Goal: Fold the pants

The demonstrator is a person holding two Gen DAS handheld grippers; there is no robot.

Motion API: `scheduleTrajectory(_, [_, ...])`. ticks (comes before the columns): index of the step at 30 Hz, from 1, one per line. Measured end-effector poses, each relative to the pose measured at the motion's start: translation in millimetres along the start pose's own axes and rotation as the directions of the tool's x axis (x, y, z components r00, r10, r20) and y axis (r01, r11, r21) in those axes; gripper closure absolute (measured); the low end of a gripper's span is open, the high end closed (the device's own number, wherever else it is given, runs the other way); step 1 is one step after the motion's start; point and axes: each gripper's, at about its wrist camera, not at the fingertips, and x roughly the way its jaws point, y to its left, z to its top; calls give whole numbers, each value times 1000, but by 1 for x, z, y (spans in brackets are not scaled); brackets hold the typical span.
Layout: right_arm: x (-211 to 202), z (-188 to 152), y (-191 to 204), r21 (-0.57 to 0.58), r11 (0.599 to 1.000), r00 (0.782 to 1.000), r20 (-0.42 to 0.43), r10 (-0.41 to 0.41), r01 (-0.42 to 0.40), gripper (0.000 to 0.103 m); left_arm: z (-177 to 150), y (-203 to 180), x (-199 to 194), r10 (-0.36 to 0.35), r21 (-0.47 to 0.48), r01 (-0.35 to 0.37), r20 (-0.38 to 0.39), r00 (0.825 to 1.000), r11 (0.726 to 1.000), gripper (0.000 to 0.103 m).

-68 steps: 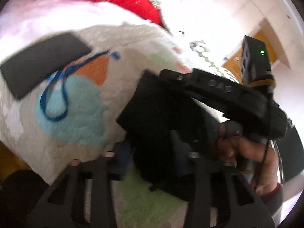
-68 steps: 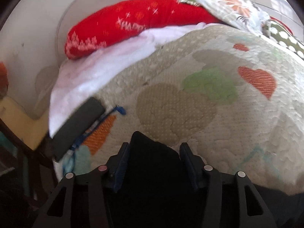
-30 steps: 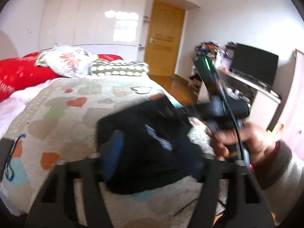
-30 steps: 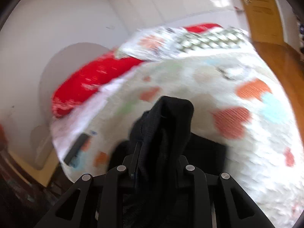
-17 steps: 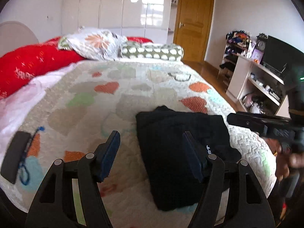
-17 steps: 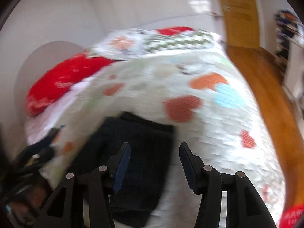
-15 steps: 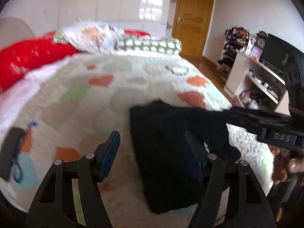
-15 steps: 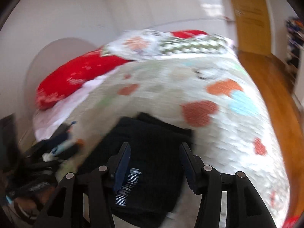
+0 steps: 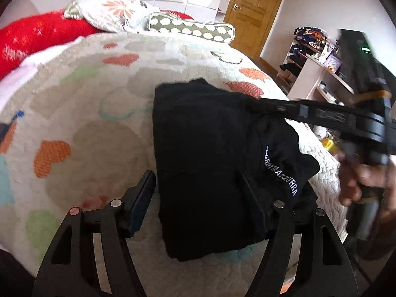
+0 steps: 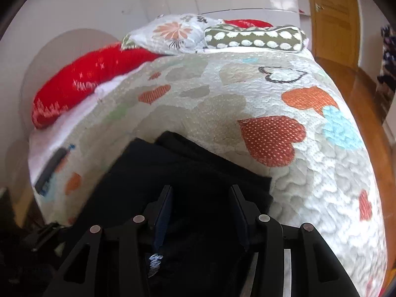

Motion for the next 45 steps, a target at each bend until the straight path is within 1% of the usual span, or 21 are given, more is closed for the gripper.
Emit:
scheduleTrajectory(2, [-21, -9, 11, -51, 999, 1000, 18, -16, 17, 57, 1, -3, -7, 17, 17, -18, 19, 1000, 1000, 32])
scheduleTrajectory(4, [-36, -24, 22, -91, 995, 1000, 18, -26, 27, 57, 1, -5, -10, 30, 22, -30, 23, 999, 999, 32])
scheduleTrajectory(6, [-42, -45, 27, -104, 994, 999, 2, -36, 36, 56, -2, -5, -10, 38, 15, -38, 18, 999, 999, 32])
scheduleTrajectory(7, [-39, -55, 28, -109, 993, 998, -16, -57, 55, 55, -3, -5, -9, 41, 12, -41, 15, 999, 999, 32])
scheduleTrajectory(8, [-34, -66, 27, -117, 989, 995, -37, -90, 85, 54, -4, -5, -7, 39, 12, -39, 11, 999, 999, 32])
scheduleTrajectory(9, [-29, -79, 26, -122, 988, 994, -42, -104, 98, 50, -4, -5, -3, 36, 11, -36, 2, 999, 999, 32])
scheduleTrajectory(10, [-28, -87, 24, -112, 988, 993, -21, -112, 109, 47, -4, -5, -1, 38, 9, -38, -3, 999, 999, 32])
scheduleTrajectory(11, [-29, -93, 21, -85, 989, 993, 8, -119, 119, 42, -6, -7, -2, 48, 12, -48, 4, 999, 999, 32])
scheduleTrajectory(12, [-30, -95, 19, -58, 992, 994, 15, -110, 111, 42, -5, -8, -2, 57, 20, -58, 10, 998, 998, 32])
scheduleTrajectory(14, [-35, -90, 18, -45, 994, 995, -1, -102, 102, 41, -4, -10, -5, 72, 31, -73, 15, 997, 997, 32])
scheduleTrajectory(17, [-50, -82, 23, -84, 989, 993, 21, -120, 121, 41, 0, -11, -13, 80, 30, -81, 30, 996, 996, 32])
scheduleTrajectory(19, [-60, -78, 25, -85, 988, 991, 53, -127, 131, 41, 3, -11, -18, 105, 39, -107, 50, 993, 994, 32])
scheduleTrajectory(20, [-63, -78, 24, -72, 990, 991, 66, -117, 121, 41, 4, -11, -20, 120, 42, -122, 59, 991, 992, 32])
scheduleTrajectory(21, [-67, -76, 21, -43, 995, 993, 79, -91, 94, 41, 5, -11, -22, 127, 46, -130, 65, 990, 990, 32])
scheduleTrajectory(23, [-70, -73, 17, 7, 999, 994, 92, -53, 53, 41, 8, -9, -25, 130, 45, -133, 75, 989, 990, 32])
scheduleTrajectory(26, [-68, -71, 14, 58, 998, 996, 82, -26, 22, 41, 12, -9, -27, 141, 52, -145, 84, 986, 988, 32])
scheduleTrajectory(28, [-65, -71, 15, 70, 997, 997, 75, -22, 16, 41, 13, -10, -28, 145, 56, -150, 90, 985, 987, 32])
scheduleTrajectory(33, [-56, -68, 19, 74, 997, 997, 65, -27, 22, 41, 15, -10, -25, 143, 50, -147, 87, 986, 988, 32])
scheduleTrajectory(42, [-39, -66, 2, 102, 989, 994, 18, -105, 103, 41, 20, 8, -16, 132, -6, -131, 52, 990, 991, 32])
scheduleTrajectory(45, [-36, -71, -2, 110, 989, 995, 5, -97, 96, 41, 18, 9, -9, 128, -8, -128, 37, 991, 992, 32])
